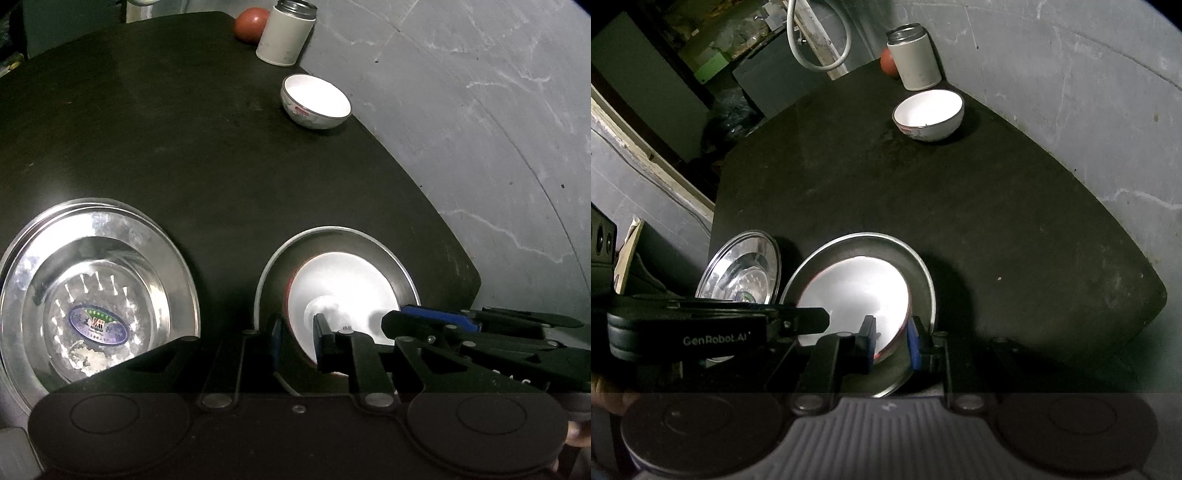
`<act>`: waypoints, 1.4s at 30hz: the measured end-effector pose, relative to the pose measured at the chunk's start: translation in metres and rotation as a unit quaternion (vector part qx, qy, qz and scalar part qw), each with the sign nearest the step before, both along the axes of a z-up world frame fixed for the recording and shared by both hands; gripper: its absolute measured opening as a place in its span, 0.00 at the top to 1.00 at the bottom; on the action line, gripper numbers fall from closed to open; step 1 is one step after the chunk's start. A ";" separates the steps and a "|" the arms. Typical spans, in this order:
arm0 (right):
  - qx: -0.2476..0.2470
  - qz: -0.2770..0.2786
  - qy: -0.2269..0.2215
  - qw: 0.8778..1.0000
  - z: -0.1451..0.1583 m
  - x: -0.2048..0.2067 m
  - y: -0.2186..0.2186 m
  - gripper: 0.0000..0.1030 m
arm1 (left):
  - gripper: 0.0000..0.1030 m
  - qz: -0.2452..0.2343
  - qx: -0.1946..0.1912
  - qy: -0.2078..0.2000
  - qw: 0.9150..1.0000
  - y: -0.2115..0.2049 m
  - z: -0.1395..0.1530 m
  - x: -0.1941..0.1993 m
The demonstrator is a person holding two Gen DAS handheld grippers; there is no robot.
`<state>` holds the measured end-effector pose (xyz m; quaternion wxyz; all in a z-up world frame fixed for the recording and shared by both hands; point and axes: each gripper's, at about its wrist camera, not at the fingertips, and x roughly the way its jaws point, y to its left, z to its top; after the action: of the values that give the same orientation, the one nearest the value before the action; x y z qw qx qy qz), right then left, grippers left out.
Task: Organize plates and bowls
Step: 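Lower the white bowl into the steel bowl and open the left gripper, then move the left gripper to the second white red-rimmed bowl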
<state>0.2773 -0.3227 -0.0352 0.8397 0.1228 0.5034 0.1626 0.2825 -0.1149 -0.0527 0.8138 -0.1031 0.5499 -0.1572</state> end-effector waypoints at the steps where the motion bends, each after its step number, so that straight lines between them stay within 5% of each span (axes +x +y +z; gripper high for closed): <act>1: 0.001 0.000 0.000 1.000 0.000 0.001 -0.001 0.79 | 0.82 0.000 0.000 0.000 1.000 0.000 0.000 0.000; 8: 0.001 0.001 -0.007 1.000 0.003 0.004 -0.004 0.78 | 0.81 0.007 0.001 -0.017 1.000 0.006 0.010 -0.002; 15: -0.003 0.000 -0.020 1.000 0.009 0.004 -0.007 0.73 | 0.69 0.018 -0.012 -0.037 0.999 0.012 0.022 -0.001; 21: 0.002 -0.009 -0.032 0.999 0.014 0.007 -0.013 0.62 | 0.49 0.028 -0.009 -0.055 0.998 0.013 0.029 0.007; 26: 0.007 -0.016 -0.041 0.999 0.018 0.014 -0.018 0.53 | 0.06 0.057 0.021 -0.068 0.996 0.015 0.034 0.020; 29: 0.011 -0.017 -0.042 0.999 0.017 0.022 -0.021 0.42 | 0.01 0.074 0.044 -0.068 0.994 0.017 0.034 0.028; 34: 0.002 -0.017 -0.051 0.999 0.018 0.036 -0.021 0.06 | 0.01 0.103 0.054 -0.057 0.992 0.026 0.030 0.044; 42: 0.007 -0.013 -0.056 0.998 0.011 0.062 -0.023 0.00 | 0.01 0.120 0.059 -0.064 0.989 0.024 0.022 0.077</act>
<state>0.3388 -0.3454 -0.0241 0.8678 0.1264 0.4526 0.1619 0.3599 -0.0906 -0.0302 0.8649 -0.1096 0.4888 -0.0323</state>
